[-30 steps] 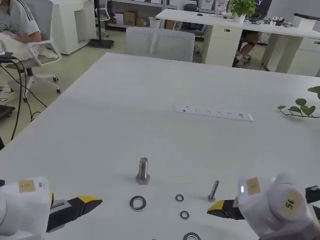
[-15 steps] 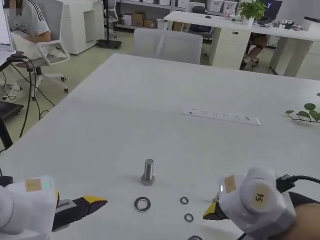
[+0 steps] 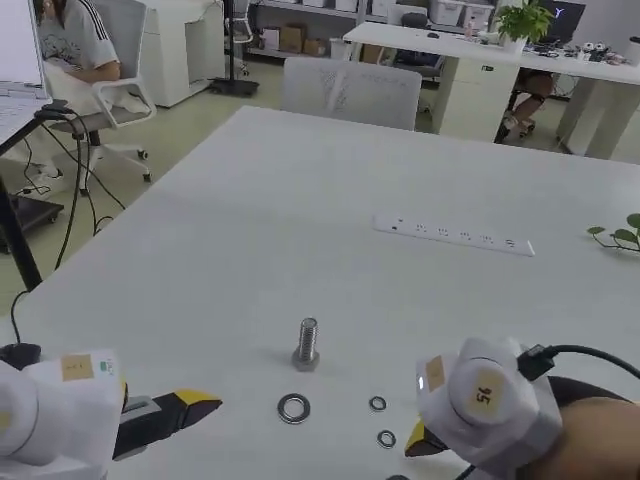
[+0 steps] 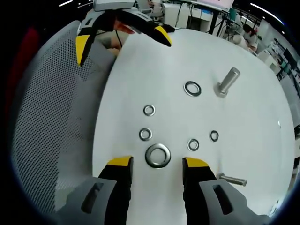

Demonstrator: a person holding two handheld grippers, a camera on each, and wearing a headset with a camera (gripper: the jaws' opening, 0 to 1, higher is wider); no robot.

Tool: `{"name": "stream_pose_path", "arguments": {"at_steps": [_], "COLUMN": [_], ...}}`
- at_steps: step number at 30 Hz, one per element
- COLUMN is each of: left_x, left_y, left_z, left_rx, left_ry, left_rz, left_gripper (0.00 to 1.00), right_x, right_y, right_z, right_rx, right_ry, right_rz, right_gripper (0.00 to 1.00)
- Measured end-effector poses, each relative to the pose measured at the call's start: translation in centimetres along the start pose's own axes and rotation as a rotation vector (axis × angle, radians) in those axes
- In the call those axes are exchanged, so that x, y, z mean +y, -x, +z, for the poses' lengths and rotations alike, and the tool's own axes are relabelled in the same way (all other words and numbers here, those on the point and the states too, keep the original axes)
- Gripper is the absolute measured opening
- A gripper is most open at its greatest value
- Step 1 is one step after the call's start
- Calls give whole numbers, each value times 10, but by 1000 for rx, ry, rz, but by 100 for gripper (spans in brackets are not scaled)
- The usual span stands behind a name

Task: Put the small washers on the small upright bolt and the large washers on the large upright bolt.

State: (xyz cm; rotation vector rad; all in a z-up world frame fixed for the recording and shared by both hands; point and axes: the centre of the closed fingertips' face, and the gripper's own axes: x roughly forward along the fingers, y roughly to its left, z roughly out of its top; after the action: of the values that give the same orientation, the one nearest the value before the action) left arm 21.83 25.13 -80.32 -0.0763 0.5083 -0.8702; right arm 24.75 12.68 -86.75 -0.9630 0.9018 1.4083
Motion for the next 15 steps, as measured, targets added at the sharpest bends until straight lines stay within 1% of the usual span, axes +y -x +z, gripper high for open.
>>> {"name": "stream_pose_path", "arguments": {"at_steps": [6, 15], "left_x": [0, 0], "left_y": [0, 1], "left_z": [0, 1], "left_rx": [-6, -15], "left_ry": [2, 3], "left_rz": [2, 9], "left_gripper": [95, 95], "right_x": [0, 2], "right_y": [-3, -8], "right_z": [0, 0], "right_rx": [24, 54], "right_ry": [10, 27], "right_rz": [10, 29], "right_gripper": [36, 32]}}
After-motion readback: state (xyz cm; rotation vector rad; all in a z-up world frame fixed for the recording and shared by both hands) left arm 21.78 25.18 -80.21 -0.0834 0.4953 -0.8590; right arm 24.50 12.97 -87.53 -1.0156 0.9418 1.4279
